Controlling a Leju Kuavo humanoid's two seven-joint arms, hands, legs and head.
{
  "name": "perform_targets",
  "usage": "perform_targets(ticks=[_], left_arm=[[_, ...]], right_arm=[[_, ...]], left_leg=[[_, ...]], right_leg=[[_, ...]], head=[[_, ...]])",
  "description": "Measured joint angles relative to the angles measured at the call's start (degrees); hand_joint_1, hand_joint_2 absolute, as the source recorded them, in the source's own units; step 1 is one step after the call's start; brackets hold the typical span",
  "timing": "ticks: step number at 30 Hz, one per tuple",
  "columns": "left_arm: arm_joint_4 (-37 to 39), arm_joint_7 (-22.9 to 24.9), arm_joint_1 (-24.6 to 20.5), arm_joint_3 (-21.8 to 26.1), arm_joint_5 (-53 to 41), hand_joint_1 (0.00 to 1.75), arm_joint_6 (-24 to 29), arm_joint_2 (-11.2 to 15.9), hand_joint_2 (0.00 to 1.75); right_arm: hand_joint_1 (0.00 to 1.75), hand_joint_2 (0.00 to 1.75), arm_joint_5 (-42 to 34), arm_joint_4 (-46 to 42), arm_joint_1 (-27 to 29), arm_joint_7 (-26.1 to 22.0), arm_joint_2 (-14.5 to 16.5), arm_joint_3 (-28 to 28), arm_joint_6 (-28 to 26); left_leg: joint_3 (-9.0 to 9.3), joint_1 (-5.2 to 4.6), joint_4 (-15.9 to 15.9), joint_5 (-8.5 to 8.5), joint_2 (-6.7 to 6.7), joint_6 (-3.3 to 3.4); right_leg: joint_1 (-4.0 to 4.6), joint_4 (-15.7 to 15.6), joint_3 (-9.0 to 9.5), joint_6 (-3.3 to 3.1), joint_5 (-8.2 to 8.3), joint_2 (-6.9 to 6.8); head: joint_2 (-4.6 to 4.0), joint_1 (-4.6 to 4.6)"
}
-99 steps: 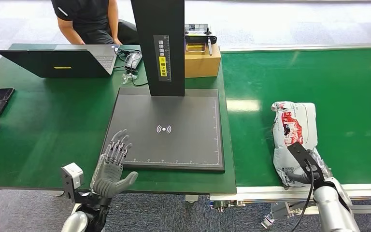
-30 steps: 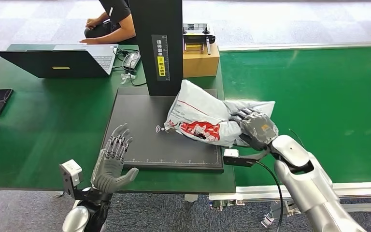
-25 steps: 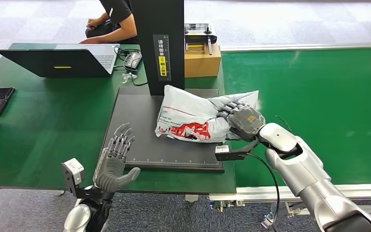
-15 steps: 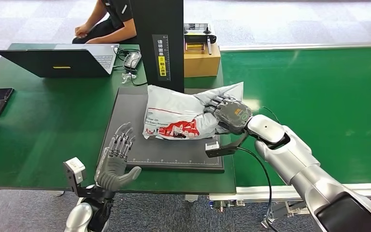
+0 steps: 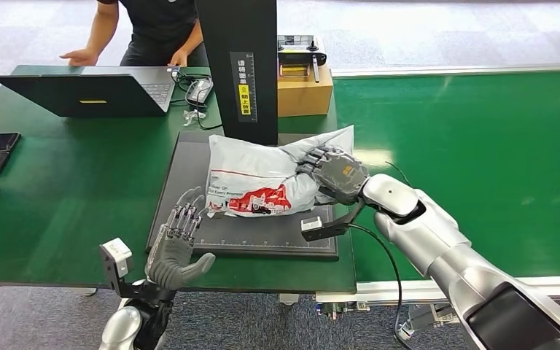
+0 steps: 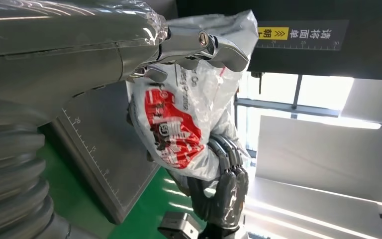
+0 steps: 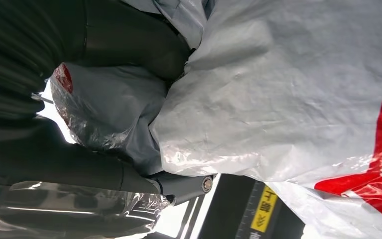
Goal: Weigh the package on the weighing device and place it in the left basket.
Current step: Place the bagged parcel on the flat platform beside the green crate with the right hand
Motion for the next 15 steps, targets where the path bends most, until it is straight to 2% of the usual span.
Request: perform_targets(ticks=[2,3,4,6,7,8,15], left_arm=[[0.0,-0.02,0.01,-0.1,0.09,0.0,-0.16,0.1,1.75],[0.01,-0.01,0.0,-0.16,0.11,0.0,-0.24,0.14,1.75],[0.01,0.02,-0.02,-0.25,0.11,0.0,-0.3,0.16,1.75],[0.03,0.08,-0.08,-0.42,0.1,0.0,-0.37,0.17,1.75],[0.03,0.1,-0.11,-0.48,0.09,0.0,-0.37,0.17,1.75],[0.04,0.11,-0.12,-0.52,0.08,0.0,-0.37,0.18,1.75],[0.1,0.11,-0.11,-0.94,0.15,0.0,-0.13,0.38,1.75]], right_arm=[[1.72,1.75,-0.95,1.21,-0.11,0.21,1.07,0.41,-0.08],[1.44,1.75,-1.63,1.94,-0.2,0.08,1.62,0.57,-0.33],[1.07,1.75,-2.43,2.82,-0.31,-0.21,2.18,0.68,-0.81],[0.22,1.75,-4.11,5.05,-0.56,-0.98,3.39,0.78,-2.35],[0.07,1.75,-4.78,6.19,-0.63,-1.25,3.97,0.78,-3.1],[0.0,1.75,-5.29,7.31,-0.69,-1.38,4.51,0.76,-3.7],[0.0,1.75,-8.2,13.43,-0.8,-1.72,7.28,-0.35,-6.8]], left_leg=[[0.0,0.01,0.0,0.0,-0.01,0.0],[0.0,0.01,0.0,0.01,-0.01,-0.01],[0.01,0.02,0.0,0.01,-0.02,-0.01],[0.01,0.03,0.0,0.01,-0.01,-0.02],[0.01,0.03,0.0,0.02,-0.01,-0.02],[0.01,0.03,0.0,0.02,-0.01,-0.02],[0.0,0.02,0.0,0.01,-0.02,-0.02]], right_leg=[[0.01,0.0,0.0,0.0,0.0,-0.01],[0.02,0.0,0.0,0.0,0.0,-0.01],[0.02,0.0,0.0,0.0,0.0,-0.01],[0.03,0.01,0.0,-0.01,0.0,-0.01],[0.04,0.01,0.01,-0.01,0.0,-0.01],[0.03,0.01,0.01,0.0,0.0,-0.01],[0.01,0.01,0.0,0.0,0.0,-0.02]], head=[[0.0,-0.01],[0.0,-0.01],[0.0,-0.01],[0.0,-0.01],[0.0,0.0],[0.0,0.0],[0.0,0.0]])
